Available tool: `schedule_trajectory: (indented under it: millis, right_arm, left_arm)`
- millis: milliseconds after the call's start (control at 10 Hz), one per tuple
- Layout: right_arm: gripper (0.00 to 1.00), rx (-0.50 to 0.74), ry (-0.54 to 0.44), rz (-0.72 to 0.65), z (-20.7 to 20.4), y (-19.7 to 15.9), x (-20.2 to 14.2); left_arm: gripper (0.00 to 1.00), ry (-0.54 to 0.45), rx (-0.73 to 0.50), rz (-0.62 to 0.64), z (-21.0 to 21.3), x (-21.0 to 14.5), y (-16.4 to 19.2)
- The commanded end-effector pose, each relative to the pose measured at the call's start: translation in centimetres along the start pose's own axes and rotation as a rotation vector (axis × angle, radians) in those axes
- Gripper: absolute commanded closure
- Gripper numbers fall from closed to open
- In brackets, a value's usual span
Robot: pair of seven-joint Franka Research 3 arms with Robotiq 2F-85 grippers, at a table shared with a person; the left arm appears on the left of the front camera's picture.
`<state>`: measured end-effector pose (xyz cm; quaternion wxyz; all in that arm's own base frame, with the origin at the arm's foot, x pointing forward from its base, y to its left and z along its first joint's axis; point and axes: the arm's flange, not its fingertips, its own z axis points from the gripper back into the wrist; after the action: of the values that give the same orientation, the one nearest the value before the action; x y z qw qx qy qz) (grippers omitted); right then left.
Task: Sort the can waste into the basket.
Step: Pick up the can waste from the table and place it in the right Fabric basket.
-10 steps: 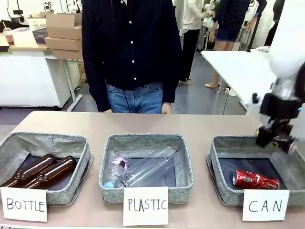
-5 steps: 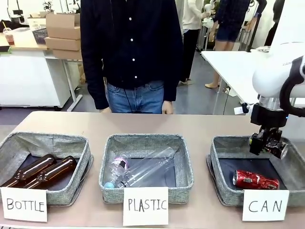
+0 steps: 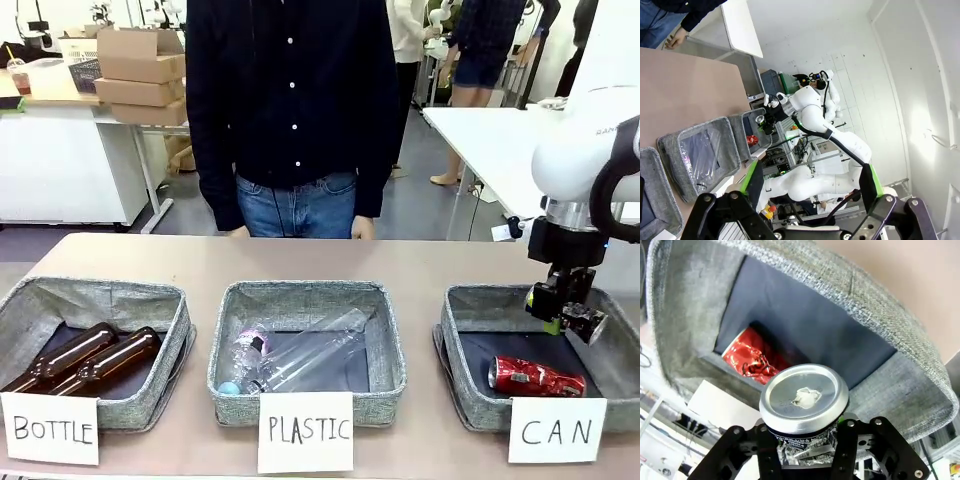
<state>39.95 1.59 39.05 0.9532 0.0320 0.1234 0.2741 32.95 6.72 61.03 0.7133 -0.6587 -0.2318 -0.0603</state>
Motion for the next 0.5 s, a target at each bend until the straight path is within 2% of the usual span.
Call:
schedule_trajectory:
  millis: [0,100,300,400]
  right_arm:
    - [0.00,0.023,0.012,0.075,0.47,-0.11,-0.69]
    - [0.20,0.030,0.009,0.075,0.55,-0.21,-0.75]
    - [0.00,0.047,0.009,0.091,0.68,-0.28,-0.84]
    - [0.00,0.053,0.003,0.086,0.76,-0.29,-0.85]
  left_arm:
    - [0.00,-0.005,-0.021,0.002,-0.16,-0.10,-0.39]
    - [0.00,-0.005,-0.021,0.002,-0.16,-0.10,-0.39]
    - [0.00,-0.005,-0.021,0.002,-0.16,-0.10,-0.39]
    - [0.00,-0.005,-0.021,0.002,-0.16,-0.10,-0.39]
